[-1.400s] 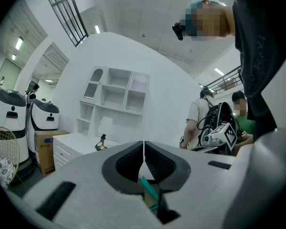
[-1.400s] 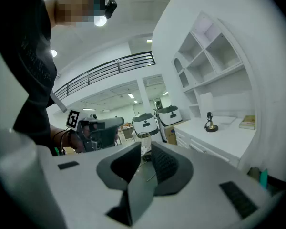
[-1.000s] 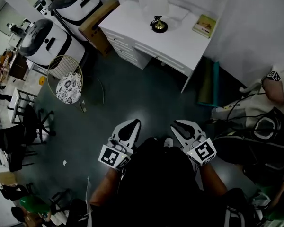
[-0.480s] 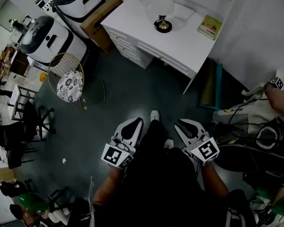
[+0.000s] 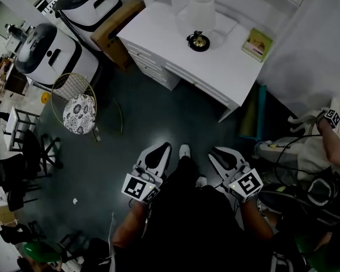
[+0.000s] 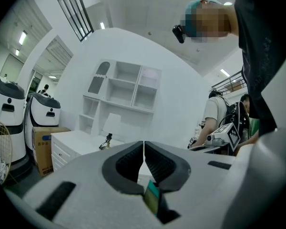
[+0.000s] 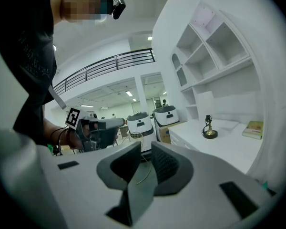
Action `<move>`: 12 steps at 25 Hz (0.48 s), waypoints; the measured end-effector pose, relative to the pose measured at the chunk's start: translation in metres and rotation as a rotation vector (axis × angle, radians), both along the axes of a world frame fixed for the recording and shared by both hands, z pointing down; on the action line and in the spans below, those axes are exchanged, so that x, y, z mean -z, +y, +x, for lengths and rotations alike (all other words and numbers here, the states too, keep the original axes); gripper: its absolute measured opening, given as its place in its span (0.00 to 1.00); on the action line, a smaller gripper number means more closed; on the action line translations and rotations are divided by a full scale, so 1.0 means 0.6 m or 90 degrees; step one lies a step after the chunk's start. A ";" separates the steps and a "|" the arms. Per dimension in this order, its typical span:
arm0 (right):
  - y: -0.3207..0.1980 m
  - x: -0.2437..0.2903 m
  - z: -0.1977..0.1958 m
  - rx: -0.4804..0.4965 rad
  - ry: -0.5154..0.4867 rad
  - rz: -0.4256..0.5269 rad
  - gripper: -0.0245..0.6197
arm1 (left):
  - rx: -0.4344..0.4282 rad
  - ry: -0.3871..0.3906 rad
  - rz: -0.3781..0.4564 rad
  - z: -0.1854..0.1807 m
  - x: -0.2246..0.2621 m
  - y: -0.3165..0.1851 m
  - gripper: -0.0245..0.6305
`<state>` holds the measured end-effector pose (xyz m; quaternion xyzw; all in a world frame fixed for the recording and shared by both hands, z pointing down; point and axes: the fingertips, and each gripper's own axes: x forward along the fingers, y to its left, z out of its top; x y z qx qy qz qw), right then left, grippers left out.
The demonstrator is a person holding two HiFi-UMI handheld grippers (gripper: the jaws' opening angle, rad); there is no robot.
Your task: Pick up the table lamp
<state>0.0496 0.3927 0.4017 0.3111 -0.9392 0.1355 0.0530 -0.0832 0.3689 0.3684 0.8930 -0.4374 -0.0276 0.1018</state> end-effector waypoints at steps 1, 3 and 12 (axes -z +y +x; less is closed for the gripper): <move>-0.017 -0.001 -0.006 0.002 0.003 -0.003 0.16 | -0.001 -0.002 -0.005 -0.006 -0.004 -0.018 0.07; -0.050 -0.004 -0.019 0.002 0.006 -0.011 0.16 | -0.009 -0.007 -0.007 -0.017 -0.010 -0.052 0.07; -0.171 -0.007 -0.045 -0.044 0.009 -0.027 0.16 | -0.044 0.008 -0.008 -0.052 -0.020 -0.171 0.07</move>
